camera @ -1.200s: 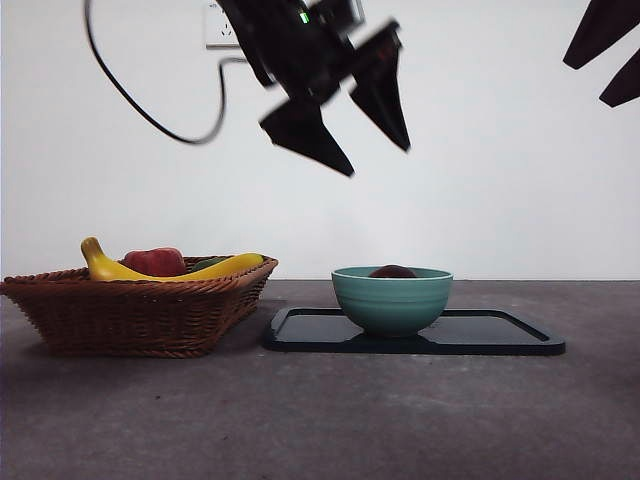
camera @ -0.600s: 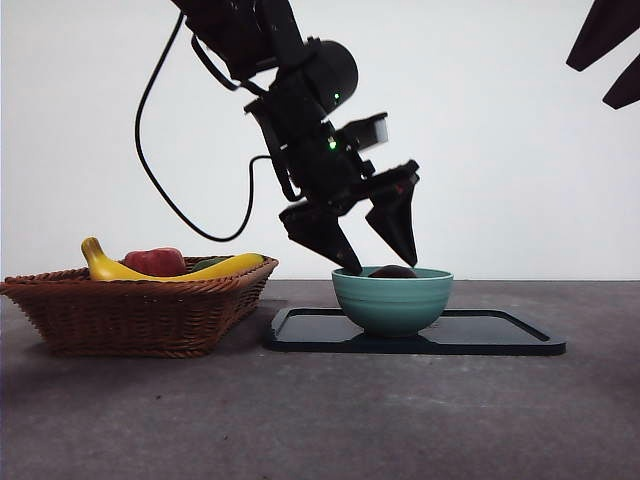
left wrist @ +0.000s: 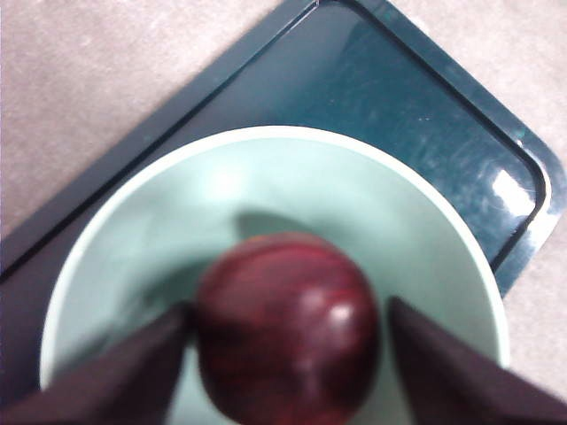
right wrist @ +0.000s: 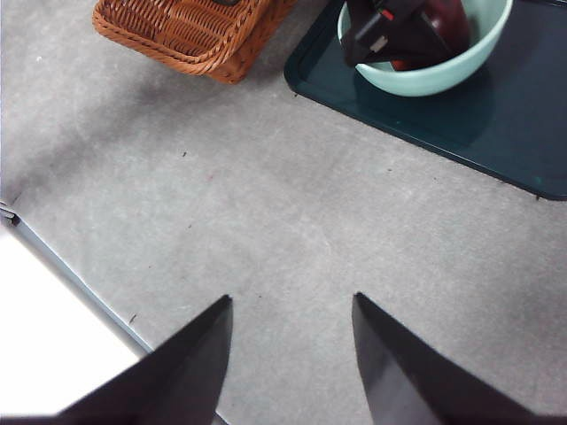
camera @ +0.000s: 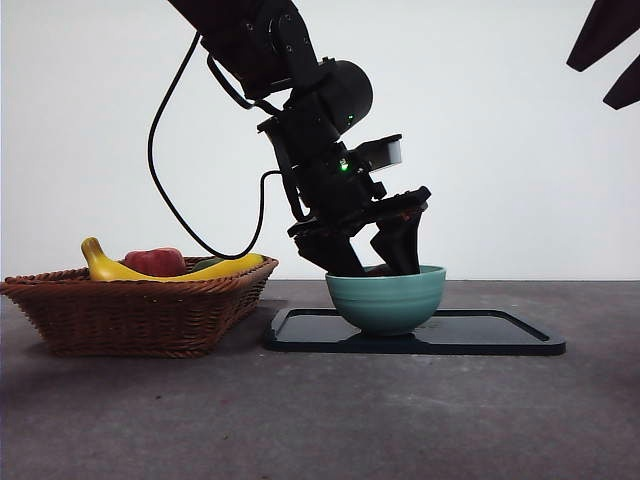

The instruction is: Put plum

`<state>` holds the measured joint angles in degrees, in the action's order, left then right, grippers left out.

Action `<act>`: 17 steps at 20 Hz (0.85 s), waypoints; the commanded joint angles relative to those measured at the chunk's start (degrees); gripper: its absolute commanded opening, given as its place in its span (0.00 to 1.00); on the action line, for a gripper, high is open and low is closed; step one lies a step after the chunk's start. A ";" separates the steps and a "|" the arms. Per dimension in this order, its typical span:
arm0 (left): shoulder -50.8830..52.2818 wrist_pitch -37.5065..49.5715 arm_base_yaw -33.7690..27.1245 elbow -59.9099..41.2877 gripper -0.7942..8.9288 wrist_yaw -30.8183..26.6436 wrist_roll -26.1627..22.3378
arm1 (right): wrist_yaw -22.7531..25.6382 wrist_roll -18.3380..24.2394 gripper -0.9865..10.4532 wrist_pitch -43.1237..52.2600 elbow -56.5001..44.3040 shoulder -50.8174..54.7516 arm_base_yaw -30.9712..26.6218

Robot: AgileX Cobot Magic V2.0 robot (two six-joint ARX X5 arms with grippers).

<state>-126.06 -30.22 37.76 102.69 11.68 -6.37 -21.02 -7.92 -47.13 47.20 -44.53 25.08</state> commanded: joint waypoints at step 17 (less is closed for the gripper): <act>15.96 -1.64 0.57 2.03 0.36 -0.31 1.09 | 0.00 -0.22 0.27 0.37 0.46 -0.22 0.35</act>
<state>-109.69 -32.05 38.00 102.85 11.44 -5.96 -20.97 -7.92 -47.13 47.20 -44.53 25.08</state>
